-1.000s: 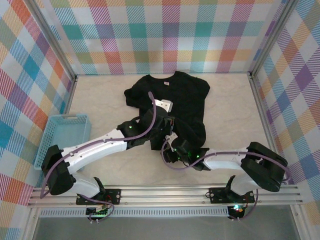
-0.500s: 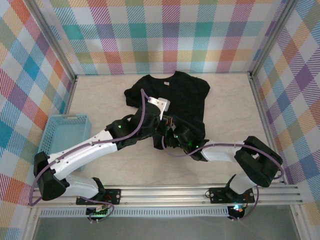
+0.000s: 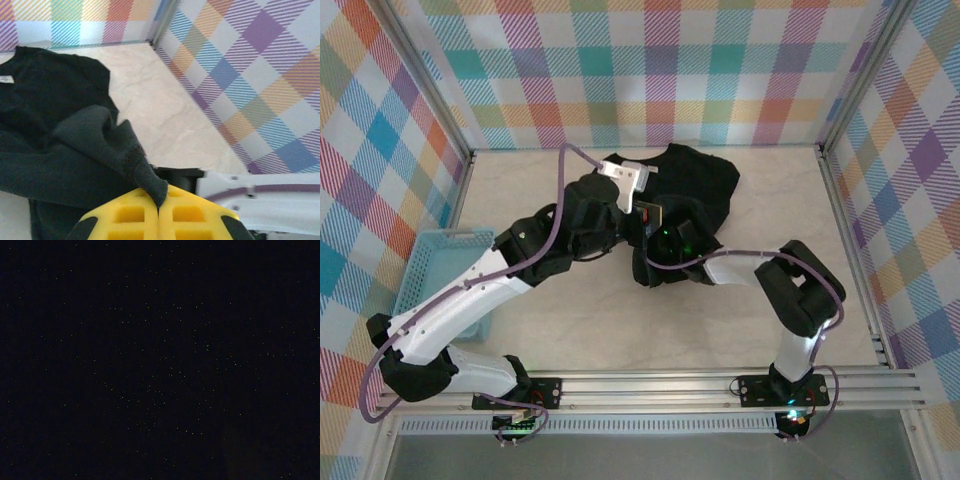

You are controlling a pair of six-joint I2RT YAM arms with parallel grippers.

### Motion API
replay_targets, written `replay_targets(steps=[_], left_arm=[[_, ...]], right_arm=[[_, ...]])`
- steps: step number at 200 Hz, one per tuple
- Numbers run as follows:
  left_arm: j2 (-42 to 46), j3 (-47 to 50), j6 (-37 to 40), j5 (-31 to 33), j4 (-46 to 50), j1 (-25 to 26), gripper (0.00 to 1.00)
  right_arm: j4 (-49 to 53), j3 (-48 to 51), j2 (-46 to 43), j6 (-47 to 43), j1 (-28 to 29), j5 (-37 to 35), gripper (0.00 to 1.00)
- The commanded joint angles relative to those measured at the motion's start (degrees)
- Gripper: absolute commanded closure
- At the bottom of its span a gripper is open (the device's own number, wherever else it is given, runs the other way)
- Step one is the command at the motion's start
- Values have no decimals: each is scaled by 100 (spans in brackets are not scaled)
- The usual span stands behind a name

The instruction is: Fold the inside-out t-shirt

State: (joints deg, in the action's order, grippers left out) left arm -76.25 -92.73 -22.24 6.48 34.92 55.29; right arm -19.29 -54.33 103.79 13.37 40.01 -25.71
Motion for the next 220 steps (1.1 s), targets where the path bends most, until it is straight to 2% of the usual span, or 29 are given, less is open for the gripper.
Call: replay_targets(steps=[1, 37, 46, 62, 83, 96, 118, 143, 157, 166, 194, 220], left_arm=[[-180, -606, -203, -445, 221, -44, 100], [-211, -990, -342, -713, 150, -44, 100], [-203, -1072, -384, -764, 154, -44, 100], [-180, -1140, -412, -802, 138, -38, 100], [-86, -1080, -395, -542, 182, -44, 100], [7, -977, -378, -257, 208, -43, 100], [142, -758, -179, 9, 251, -44, 100], [455, -117, 152, 249, 130, -44, 61], [734, 393, 145, 733, 14, -168, 44], [885, 713, 20, 810, -67, -439, 36], [743, 1357, -621, 210, -117, -1824, 16], [-466, 1227, -642, 212, 111, -2426, 10]], right_arm=[[562, -634, 414, 202, -121, -169, 34], [1783, -1621, 949, 668, -413, 78, 31], [2113, -1854, 1059, 800, -496, 172, 28], [2701, -2294, 1318, 997, -639, 356, 17], [3628, -2879, 1666, 1415, -917, 609, 15], [3842, -2882, 1644, 1669, -1065, 612, 14], [3537, -2498, 1363, 1673, -1240, 942, 13], [2649, -1821, 780, 1226, -1253, 1532, 14], [2354, -1479, 455, 1130, -1254, 1694, 14], [2154, -1245, 263, 1124, -1259, 1822, 14], [1406, -390, -201, 1382, -1342, 2230, 14], [685, 232, -500, 1606, -1364, 2394, 14]])
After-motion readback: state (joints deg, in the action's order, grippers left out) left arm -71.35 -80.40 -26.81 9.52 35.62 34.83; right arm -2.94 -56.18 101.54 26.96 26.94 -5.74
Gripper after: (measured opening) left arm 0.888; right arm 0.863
